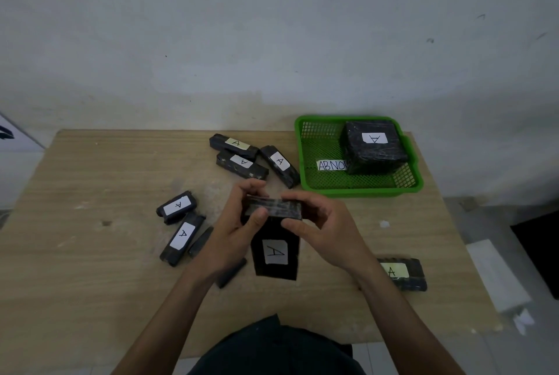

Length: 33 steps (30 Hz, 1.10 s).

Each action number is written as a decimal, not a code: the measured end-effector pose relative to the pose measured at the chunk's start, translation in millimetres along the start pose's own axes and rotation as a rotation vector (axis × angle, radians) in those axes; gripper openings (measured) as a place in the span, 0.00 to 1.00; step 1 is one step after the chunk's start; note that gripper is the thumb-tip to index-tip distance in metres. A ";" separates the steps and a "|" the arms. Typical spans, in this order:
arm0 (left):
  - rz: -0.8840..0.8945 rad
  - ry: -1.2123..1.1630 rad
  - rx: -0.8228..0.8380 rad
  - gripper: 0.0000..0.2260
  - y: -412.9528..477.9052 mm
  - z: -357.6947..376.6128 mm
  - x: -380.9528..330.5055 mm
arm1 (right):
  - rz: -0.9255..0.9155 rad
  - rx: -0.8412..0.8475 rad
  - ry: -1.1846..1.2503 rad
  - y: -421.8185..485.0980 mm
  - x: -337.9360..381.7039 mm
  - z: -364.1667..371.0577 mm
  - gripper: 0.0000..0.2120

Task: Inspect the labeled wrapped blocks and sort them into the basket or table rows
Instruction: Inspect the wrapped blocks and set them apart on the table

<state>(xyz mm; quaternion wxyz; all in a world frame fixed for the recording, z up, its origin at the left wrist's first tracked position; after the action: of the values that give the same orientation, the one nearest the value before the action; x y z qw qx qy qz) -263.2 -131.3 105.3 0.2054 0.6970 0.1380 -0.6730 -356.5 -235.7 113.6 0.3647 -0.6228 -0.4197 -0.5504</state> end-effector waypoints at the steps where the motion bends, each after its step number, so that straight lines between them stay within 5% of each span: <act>1: 0.014 -0.020 -0.035 0.23 0.3 -2.8 -1.2 | -0.005 -0.007 0.005 -0.7 -0.3 -1.9 0.17; 7: 0.068 -0.098 -0.203 0.24 0.7 -15.1 0.4 | -0.045 0.003 -0.040 -0.6 8.0 -7.7 0.18; 14: 0.052 -0.067 -0.135 0.34 1.7 -9.1 -8.6 | -0.085 -0.034 -0.139 1.6 15.5 -14.7 0.16; 33: 0.010 -0.073 -0.105 0.22 7.0 -9.3 -3.3 | -0.155 -0.010 -0.314 5.6 21.5 -17.0 0.17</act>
<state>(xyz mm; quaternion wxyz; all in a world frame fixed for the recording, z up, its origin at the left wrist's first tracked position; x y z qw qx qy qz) -251.9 -132.8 109.4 0.2500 0.6608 0.1621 -0.6889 -356.9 -250.8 137.1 0.2481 -0.6687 -0.5156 -0.4747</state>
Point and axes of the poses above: each hand's wrist, its own y-axis towards the middle knuckle, its own z-axis out of the palm, x = y × z, the point moved 9 cm from there along y, towards the middle knuckle, and after that the axes turned 6 degrees about x, right-handed, at the moved point
